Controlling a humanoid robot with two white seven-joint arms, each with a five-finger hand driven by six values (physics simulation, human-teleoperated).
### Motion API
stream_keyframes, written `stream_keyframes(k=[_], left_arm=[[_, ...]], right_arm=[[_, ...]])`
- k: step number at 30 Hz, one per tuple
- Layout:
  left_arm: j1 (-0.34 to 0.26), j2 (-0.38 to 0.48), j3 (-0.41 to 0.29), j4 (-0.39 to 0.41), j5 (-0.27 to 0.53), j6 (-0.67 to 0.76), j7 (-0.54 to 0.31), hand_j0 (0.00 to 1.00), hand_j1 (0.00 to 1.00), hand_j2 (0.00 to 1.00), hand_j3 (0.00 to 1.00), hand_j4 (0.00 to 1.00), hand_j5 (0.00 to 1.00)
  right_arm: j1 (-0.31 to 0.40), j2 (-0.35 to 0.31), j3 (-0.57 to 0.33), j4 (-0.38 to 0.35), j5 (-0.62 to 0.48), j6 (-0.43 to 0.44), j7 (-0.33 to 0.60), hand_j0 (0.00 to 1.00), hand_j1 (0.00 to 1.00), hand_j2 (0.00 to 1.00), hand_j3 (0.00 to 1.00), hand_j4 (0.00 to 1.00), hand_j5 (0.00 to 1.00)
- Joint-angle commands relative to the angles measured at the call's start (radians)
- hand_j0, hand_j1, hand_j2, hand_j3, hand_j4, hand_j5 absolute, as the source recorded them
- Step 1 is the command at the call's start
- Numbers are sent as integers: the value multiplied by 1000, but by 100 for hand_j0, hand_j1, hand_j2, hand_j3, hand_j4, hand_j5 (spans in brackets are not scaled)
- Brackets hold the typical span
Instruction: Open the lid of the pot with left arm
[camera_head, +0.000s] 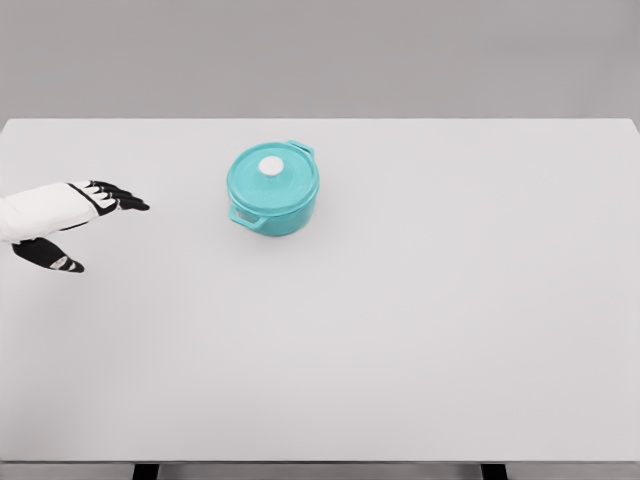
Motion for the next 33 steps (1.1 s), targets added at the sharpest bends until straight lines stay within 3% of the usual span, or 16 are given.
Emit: stream_keyframes(k=[1,6,11,12,13,15,17,18,19,21,22,33], left_arm=[[0,0,0,-5,6,3,0,100,100,100,100,100,100],[0,-6,0,-2,-34,3,0,100,100,100,100,100,100],[-70,-93,-92,-11,-71,3,0,100,100,100,100,100,100],[-113,-98,-127,-8,-71,3,0,100,100,100,100,100,100],[-204,-95,-204,9,-60,3,0,100,100,100,100,100,100],[-469,-127,-490,130,-39,3,0,100,100,100,100,100,100],[-623,-135,-658,141,-40,3,0,100,100,100,100,100,100],[-672,-145,-708,142,-39,3,0,100,100,100,100,100,100],[-725,-220,-732,158,-43,3,0,100,100,100,100,100,100],[-843,-319,-782,260,-53,3,0,100,100,100,100,100,100],[-873,-346,-805,288,-51,3,0,100,100,100,100,100,100],[-877,-386,-839,334,-43,3,0,100,100,100,100,100,100]], right_arm=[[-2,0,-1,0,-1,-1,2,100,100,100,100,100,100],[0,0,-4,6,-2,-1,-1,100,100,100,100,100,100],[-2,0,-4,7,-2,-1,-1,100,100,100,100,100,100],[0,0,-4,7,-2,-1,-2,100,100,100,100,100,100],[0,0,-4,7,-2,-1,-2,100,100,100,100,100,100],[0,0,-4,7,-2,-1,-1,100,100,100,100,100,100],[0,0,-4,7,-2,-1,-2,100,100,100,100,100,100],[0,0,-4,7,-2,1,-1,100,100,100,100,100,100],[-2,0,-4,7,-2,-1,-1,100,100,100,100,100,100],[-2,0,-4,7,-2,-1,-1,100,100,100,100,100,100],[0,0,-4,7,-2,-1,-1,100,100,100,100,100,100],[0,0,-4,7,-2,-1,-2,100,100,100,100,100,100]])
